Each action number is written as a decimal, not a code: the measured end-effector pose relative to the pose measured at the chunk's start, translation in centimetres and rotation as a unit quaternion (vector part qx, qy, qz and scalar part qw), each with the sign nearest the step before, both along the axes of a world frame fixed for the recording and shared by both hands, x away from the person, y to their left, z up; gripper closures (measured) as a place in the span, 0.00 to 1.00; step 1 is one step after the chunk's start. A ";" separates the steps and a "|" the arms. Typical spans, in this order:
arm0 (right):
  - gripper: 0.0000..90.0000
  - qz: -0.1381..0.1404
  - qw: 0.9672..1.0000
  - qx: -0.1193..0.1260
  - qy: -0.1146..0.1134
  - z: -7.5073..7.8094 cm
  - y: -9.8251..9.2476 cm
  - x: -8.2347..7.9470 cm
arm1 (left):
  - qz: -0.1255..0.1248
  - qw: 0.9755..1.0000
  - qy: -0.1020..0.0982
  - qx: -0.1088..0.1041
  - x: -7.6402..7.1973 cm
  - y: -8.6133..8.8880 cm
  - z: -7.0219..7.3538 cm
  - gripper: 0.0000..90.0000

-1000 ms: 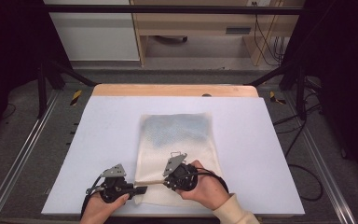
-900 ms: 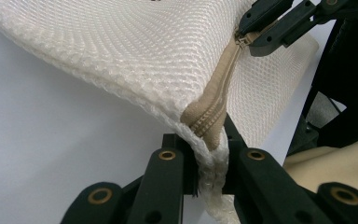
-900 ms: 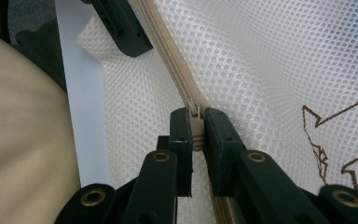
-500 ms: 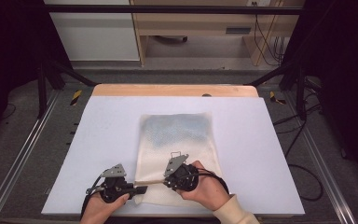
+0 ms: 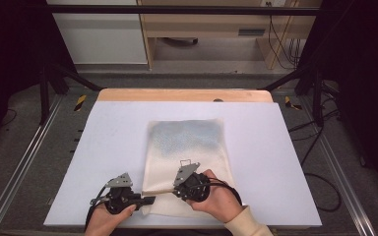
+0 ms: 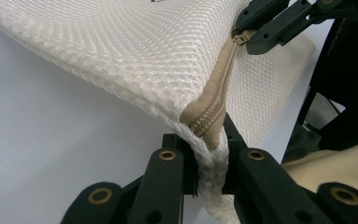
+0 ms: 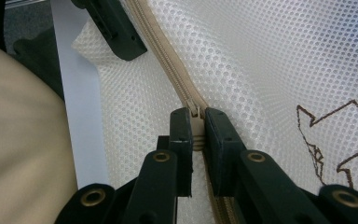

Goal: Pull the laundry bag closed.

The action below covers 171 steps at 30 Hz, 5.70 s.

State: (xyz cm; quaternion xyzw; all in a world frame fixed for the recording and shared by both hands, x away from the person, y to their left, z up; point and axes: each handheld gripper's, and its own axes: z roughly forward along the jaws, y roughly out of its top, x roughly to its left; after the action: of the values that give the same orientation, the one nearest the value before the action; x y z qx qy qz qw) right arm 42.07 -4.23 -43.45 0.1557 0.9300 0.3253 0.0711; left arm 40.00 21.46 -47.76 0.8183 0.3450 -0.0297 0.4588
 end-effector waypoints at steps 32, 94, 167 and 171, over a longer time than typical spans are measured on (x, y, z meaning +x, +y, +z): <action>0.91 -0.005 1.000 0.002 0.001 0.1 -1.1 -0.4 | -0.005 1.000 0.002 0.001 0.0 -0.1 -0.1 0.92; 0.91 -0.034 0.999 0.003 -0.001 0.0 -3.4 -0.8 | -0.008 1.000 -0.001 0.004 -0.2 -0.3 0.0 0.92; 0.91 -0.083 0.996 0.023 0.008 -0.6 -8.0 -1.6 | -0.004 1.000 -0.007 0.002 -0.1 0.0 0.4 0.92; 0.91 -0.082 0.996 0.023 0.012 -0.8 -8.0 -1.5 | -0.006 1.000 -0.008 0.003 -0.2 0.0 0.4 0.92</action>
State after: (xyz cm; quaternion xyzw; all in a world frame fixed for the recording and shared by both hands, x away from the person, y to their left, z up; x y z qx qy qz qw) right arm 40.57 -12.25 -44.21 0.2367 0.9073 0.3376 0.0827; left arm 39.84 21.49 -47.35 0.8217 0.3368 -0.0251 0.4592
